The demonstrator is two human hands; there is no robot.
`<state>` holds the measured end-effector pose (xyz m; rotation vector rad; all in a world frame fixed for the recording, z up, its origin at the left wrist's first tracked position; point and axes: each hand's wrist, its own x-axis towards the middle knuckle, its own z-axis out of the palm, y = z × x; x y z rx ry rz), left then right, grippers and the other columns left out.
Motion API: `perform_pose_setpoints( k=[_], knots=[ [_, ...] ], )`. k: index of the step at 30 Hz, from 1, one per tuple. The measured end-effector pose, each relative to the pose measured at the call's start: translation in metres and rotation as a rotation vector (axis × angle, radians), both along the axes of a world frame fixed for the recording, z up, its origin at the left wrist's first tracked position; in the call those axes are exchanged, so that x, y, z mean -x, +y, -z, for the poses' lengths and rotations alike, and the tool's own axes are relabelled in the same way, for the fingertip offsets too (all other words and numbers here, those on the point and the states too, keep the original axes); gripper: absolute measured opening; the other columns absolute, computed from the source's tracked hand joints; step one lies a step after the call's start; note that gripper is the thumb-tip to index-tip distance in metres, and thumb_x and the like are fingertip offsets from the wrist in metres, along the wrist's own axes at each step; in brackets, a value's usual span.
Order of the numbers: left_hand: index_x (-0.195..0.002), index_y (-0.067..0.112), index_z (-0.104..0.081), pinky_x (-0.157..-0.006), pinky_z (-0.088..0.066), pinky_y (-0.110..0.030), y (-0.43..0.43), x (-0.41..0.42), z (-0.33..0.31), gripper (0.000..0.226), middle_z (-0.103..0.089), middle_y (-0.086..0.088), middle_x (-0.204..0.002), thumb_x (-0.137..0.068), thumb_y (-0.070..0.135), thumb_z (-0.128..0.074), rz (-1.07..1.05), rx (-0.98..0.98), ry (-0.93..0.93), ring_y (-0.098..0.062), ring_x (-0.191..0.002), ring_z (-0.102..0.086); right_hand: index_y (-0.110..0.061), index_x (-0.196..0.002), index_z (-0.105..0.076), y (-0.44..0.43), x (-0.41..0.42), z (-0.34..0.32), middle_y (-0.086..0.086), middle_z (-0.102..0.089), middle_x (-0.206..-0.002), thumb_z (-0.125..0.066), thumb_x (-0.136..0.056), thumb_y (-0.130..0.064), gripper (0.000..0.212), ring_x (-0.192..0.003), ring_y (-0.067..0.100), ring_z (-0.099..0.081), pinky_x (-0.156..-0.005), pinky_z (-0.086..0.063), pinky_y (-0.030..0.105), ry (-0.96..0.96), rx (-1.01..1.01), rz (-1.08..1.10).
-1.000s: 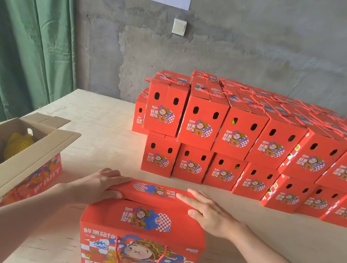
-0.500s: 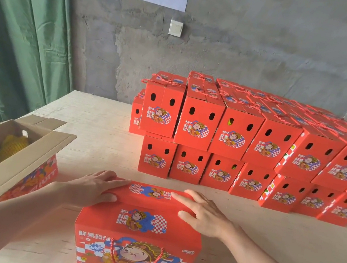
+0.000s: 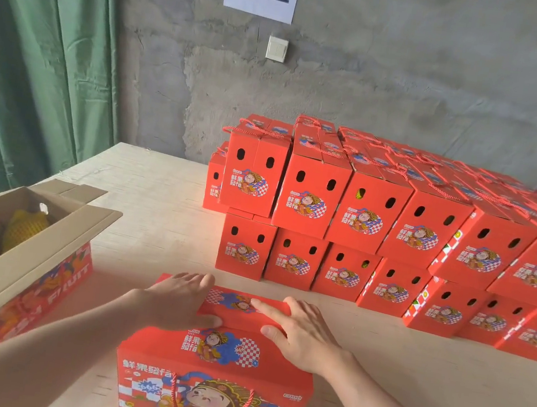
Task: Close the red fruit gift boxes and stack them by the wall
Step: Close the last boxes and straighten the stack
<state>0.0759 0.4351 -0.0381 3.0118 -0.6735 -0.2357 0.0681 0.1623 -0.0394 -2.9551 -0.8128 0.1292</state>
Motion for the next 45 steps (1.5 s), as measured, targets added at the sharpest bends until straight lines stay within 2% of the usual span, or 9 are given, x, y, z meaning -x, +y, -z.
perform_pose_setpoints(
  k=[1,3,5,12,20,24,30,39,45],
  knots=[
    [-0.109,0.021,-0.031,-0.091,-0.035,-0.027,-0.003,-0.001,0.000,0.081,-0.052,-0.002,-0.119,-0.067,0.089,-0.018,-0.001,0.011,-0.023,-0.019,-0.107,-0.050,-0.062,-0.140,-0.008,-0.001,0.000,0.000,0.008,-0.040,-0.119,-0.020,-0.098,-0.058,0.045,-0.117,0.026,-0.037,-0.106,-0.024,0.038,-0.004,-0.006,-0.003],
    [-0.133,0.022,-0.028,-0.097,-0.036,-0.031,-0.002,-0.003,0.004,0.099,-0.049,-0.002,-0.125,-0.064,0.090,-0.011,0.033,-0.010,-0.067,-0.021,-0.115,-0.049,-0.062,-0.140,-0.007,-0.001,0.000,0.000,0.009,-0.040,-0.122,-0.020,-0.098,-0.058,0.045,-0.117,0.025,-0.036,-0.105,-0.024,0.038,-0.009,-0.007,-0.011],
    [-0.150,0.036,-0.005,-0.102,-0.034,-0.036,0.000,-0.005,0.008,0.097,-0.044,-0.003,-0.132,-0.067,0.087,-0.003,0.069,-0.075,-0.110,-0.022,-0.121,-0.045,-0.063,-0.139,-0.002,-0.002,0.000,-0.001,0.010,-0.039,-0.128,-0.020,-0.098,-0.057,0.045,-0.120,0.025,-0.035,-0.106,-0.023,0.038,-0.007,-0.002,-0.020],
    [-0.139,0.062,0.005,-0.105,-0.032,-0.037,-0.005,0.000,0.014,0.074,-0.043,0.000,-0.128,-0.069,0.084,0.006,0.084,0.039,-0.162,-0.019,-0.121,-0.042,-0.077,-0.120,0.015,-0.005,-0.004,-0.007,0.011,-0.033,-0.137,-0.019,-0.097,-0.060,0.045,-0.125,0.031,-0.032,-0.106,-0.023,0.043,0.064,0.062,-0.059],
    [-0.139,0.062,0.009,-0.106,-0.030,-0.036,-0.006,0.002,0.012,0.077,-0.040,-0.001,-0.133,-0.065,0.085,0.012,0.085,0.050,-0.166,-0.020,-0.123,-0.040,-0.069,-0.134,0.006,0.004,0.000,-0.005,0.021,-0.020,-0.152,-0.022,-0.099,-0.053,0.048,-0.140,0.035,-0.019,-0.115,-0.004,0.050,0.078,0.095,0.003],
    [-0.129,0.066,0.020,-0.109,-0.027,-0.036,-0.003,0.002,0.013,0.063,-0.039,-0.001,-0.134,-0.071,0.082,0.003,0.106,0.031,-0.144,-0.020,-0.126,-0.037,-0.077,-0.124,0.012,-0.002,0.000,-0.005,0.015,-0.022,-0.149,-0.022,-0.100,-0.053,0.048,-0.136,0.033,-0.020,-0.112,-0.018,0.049,0.102,0.064,-0.053],
    [-0.139,0.061,0.009,-0.107,-0.029,-0.038,-0.007,0.003,0.014,0.076,-0.040,-0.003,-0.132,-0.066,0.084,0.007,0.071,0.030,-0.150,-0.023,-0.124,-0.038,-0.075,-0.127,0.008,-0.005,-0.009,-0.007,0.010,-0.025,-0.147,-0.024,-0.098,-0.056,0.047,-0.135,0.031,-0.023,-0.111,-0.021,0.047,0.091,0.101,-0.087],
    [-0.133,0.066,0.014,-0.105,-0.032,-0.037,-0.007,0.004,0.013,0.066,-0.040,-0.003,-0.132,-0.070,0.083,0.007,0.085,0.059,-0.174,-0.021,-0.122,-0.039,-0.070,-0.134,0.002,-0.037,-0.014,-0.009,-0.012,0.016,-0.159,-0.033,-0.099,-0.036,0.060,-0.142,0.005,0.022,-0.118,0.003,0.037,0.322,-0.069,-0.085],
    [-0.136,0.065,0.010,-0.106,-0.030,-0.037,-0.005,0.004,0.013,0.066,-0.040,-0.003,-0.133,-0.073,0.081,0.004,0.083,0.053,-0.169,-0.021,-0.123,-0.038,-0.073,-0.129,-0.016,-0.039,-0.017,-0.002,-0.012,-0.004,-0.160,-0.040,-0.099,-0.029,0.058,-0.144,0.002,0.006,-0.115,-0.004,0.031,0.254,-0.185,-0.095]
  ],
)
